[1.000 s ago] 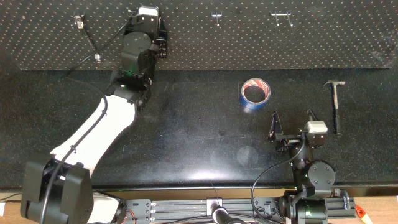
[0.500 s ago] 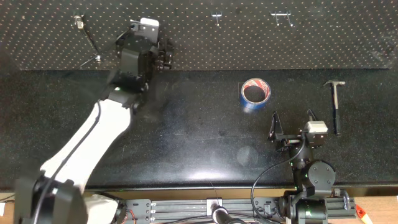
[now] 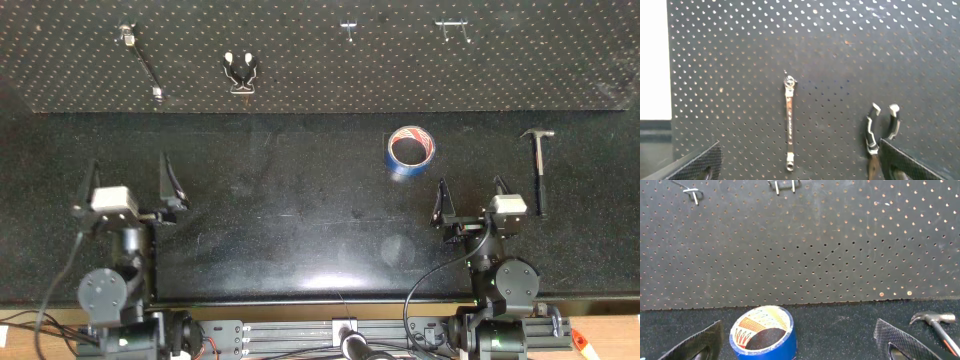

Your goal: Place Tools Onto Pegboard

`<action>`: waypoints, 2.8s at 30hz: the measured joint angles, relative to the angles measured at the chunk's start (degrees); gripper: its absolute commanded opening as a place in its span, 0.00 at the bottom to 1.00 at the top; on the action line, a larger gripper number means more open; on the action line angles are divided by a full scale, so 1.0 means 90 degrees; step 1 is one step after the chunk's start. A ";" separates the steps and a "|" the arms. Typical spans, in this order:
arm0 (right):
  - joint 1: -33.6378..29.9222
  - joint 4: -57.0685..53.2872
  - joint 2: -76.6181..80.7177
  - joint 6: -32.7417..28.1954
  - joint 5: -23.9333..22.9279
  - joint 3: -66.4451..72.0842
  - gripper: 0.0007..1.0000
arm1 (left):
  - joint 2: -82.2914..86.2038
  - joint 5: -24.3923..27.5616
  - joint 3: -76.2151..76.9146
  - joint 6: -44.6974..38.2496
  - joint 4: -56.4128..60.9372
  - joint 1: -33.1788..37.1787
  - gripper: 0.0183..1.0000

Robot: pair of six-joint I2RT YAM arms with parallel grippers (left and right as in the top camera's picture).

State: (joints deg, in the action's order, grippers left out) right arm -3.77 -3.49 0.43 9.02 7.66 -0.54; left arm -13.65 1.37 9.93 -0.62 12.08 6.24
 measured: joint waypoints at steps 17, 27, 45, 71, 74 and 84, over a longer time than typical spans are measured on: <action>0.0000 0.0002 0.0000 0.0000 0.0000 0.0000 0.98 | 0.1418 -0.0510 -0.1059 0.0272 -0.1766 -0.0760 1.00; 0.0000 0.0002 0.0000 0.0000 0.0000 0.0000 0.98 | 0.1418 -0.0529 -0.1059 0.0272 -0.1766 -0.0760 1.00; -0.0002 -0.2829 0.4685 0.0039 0.0716 -0.4821 0.98 | 0.1428 -0.0549 -0.1059 0.0321 -0.1766 -0.0760 1.00; 0.2086 -0.4605 0.9680 0.0729 -0.0369 -0.6732 0.98 | 0.1443 -0.0556 -0.1059 0.0367 -0.1768 -0.0760 1.00; 0.2086 -0.4432 0.9918 0.0721 -0.0512 -0.6734 0.98 | 0.1443 -0.0554 -0.1059 0.0367 -0.1768 -0.0760 1.00; 0.2358 -0.4136 1.0377 0.0529 -0.0534 -0.6734 0.98 | 0.1443 -0.0556 -0.1059 0.0367 -0.1768 -0.0760 1.00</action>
State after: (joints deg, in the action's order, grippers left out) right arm 17.45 -40.71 93.82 13.78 2.85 -61.14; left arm -0.67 -3.64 0.40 2.68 -3.84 -0.60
